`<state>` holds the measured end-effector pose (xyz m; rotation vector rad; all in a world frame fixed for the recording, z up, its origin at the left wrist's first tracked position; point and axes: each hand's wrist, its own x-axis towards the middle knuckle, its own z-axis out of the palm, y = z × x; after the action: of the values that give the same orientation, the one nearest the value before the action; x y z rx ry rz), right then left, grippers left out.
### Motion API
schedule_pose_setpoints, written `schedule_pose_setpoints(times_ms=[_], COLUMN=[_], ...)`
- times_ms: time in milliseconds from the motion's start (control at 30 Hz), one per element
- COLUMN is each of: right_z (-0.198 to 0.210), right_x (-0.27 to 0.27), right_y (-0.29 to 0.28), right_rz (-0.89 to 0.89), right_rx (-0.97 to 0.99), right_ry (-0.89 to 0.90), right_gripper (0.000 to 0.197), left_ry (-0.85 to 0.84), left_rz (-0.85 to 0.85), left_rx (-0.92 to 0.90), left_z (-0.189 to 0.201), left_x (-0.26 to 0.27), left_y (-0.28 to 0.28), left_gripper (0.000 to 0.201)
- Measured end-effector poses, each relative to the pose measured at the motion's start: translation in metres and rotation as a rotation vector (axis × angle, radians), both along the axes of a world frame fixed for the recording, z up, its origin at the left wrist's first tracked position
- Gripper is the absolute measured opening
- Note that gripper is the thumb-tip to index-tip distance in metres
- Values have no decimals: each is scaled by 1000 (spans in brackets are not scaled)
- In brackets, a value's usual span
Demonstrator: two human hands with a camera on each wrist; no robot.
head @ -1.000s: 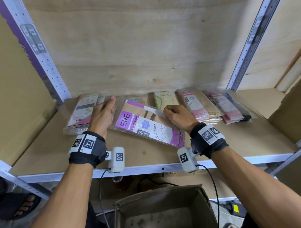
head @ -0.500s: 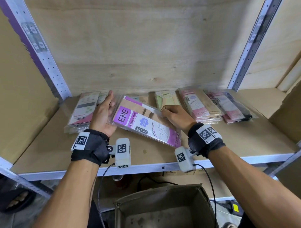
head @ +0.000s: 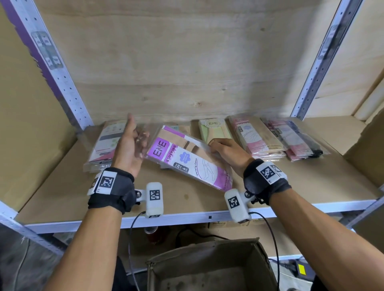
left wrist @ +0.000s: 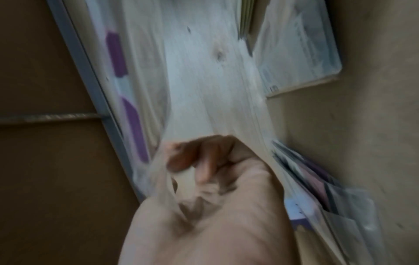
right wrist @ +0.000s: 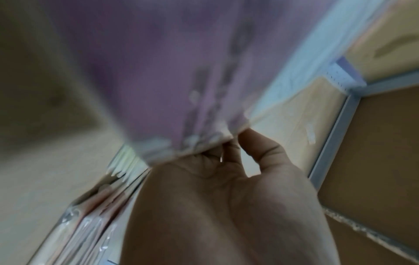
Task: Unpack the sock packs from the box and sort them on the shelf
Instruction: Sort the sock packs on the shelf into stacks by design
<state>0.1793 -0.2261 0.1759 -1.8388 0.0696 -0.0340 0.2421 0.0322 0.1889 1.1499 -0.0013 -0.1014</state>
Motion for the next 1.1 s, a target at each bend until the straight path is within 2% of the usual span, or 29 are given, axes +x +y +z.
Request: schedule_pose_setpoints(times_ms=[67,133,300,367,467,567,700,800,933,1100], right_z=[6,12,17,15,12,11,18,22,18,16], right_x=[3,11,42,53,68,78,85,85,84,83], right_y=[1,5,26,37,46,50,54,61,67,68], right_rz=[-10,-53,-176,-192,-172,-187,-149,-111,-118,-106], right_rx=[98,181,217,165,52,-204,-520,-553,-642,-715], right_ry=[24,54,95,118,159,160,171,223,246,263], right_gripper=[32,26,23,17,12,5,31,48,43,45], left_ry=[35,61,39,-4,-43,-55,15,70,97,162], left_rz=[-20,-76,-341,-387,-322,-240,-227,-246,-265,-277], left_rx=[-28,71,412,452,530,616,673,729,762,694], left_z=[-3,-6,-10,-11,-12,-14,-20,-23,-24,-24], left_x=[7,11,3,0,9,19,31,37,39,39], left_y=[10,14,-7,-12,-14,-12,-7,-4,-2,-2], left_gripper=[65,76,48,34,45,42,39,36,35,48])
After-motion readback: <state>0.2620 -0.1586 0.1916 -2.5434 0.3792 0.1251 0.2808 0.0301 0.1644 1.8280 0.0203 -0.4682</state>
